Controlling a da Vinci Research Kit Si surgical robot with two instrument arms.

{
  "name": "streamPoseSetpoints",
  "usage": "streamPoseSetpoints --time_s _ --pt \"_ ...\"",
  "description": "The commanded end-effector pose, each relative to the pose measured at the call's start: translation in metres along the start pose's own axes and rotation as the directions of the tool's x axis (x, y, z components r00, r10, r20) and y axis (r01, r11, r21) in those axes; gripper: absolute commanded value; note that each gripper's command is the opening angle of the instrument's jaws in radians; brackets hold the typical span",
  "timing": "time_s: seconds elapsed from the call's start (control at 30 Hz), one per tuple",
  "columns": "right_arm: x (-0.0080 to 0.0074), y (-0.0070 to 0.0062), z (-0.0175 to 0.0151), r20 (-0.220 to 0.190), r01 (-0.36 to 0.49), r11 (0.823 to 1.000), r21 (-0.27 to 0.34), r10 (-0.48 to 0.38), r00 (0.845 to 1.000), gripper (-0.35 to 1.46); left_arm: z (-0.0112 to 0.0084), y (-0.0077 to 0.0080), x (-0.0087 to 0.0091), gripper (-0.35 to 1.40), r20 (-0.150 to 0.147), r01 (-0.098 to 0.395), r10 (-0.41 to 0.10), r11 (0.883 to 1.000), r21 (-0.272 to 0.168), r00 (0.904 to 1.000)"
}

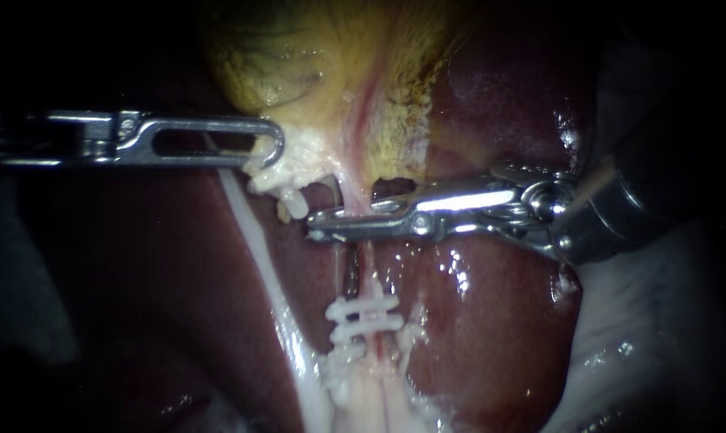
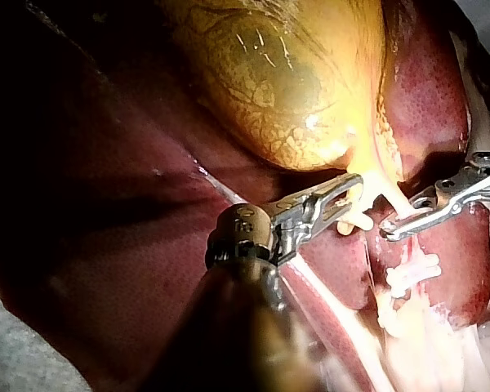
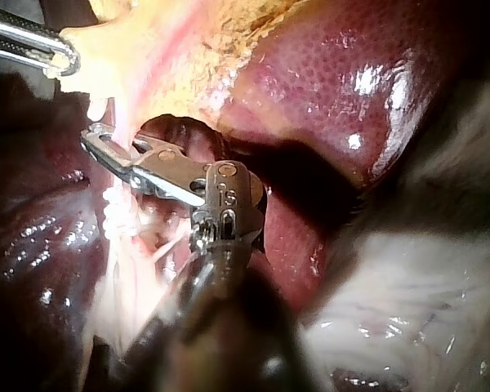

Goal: Clipping third clip right tube

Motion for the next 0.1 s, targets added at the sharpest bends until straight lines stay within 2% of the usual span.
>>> streamPoseSetpoints --time_s 0.03,0.1 --pt "0.0 0.0 0.0 0.0 0.0 1.0 0.0 0.0 1.0 -0.35 0.0 0.0 0.0 -0.35 -0.002 0.0 0.0 1.0 -0.001 1.0" --pt "0.0 0.0 0.0 0.0 0.0 1.0 0.0 0.0 1.0 -0.35 0.0 0.0 0.0 -0.35 -0.002 0.0 0.0 1.0 -0.001 1.0"
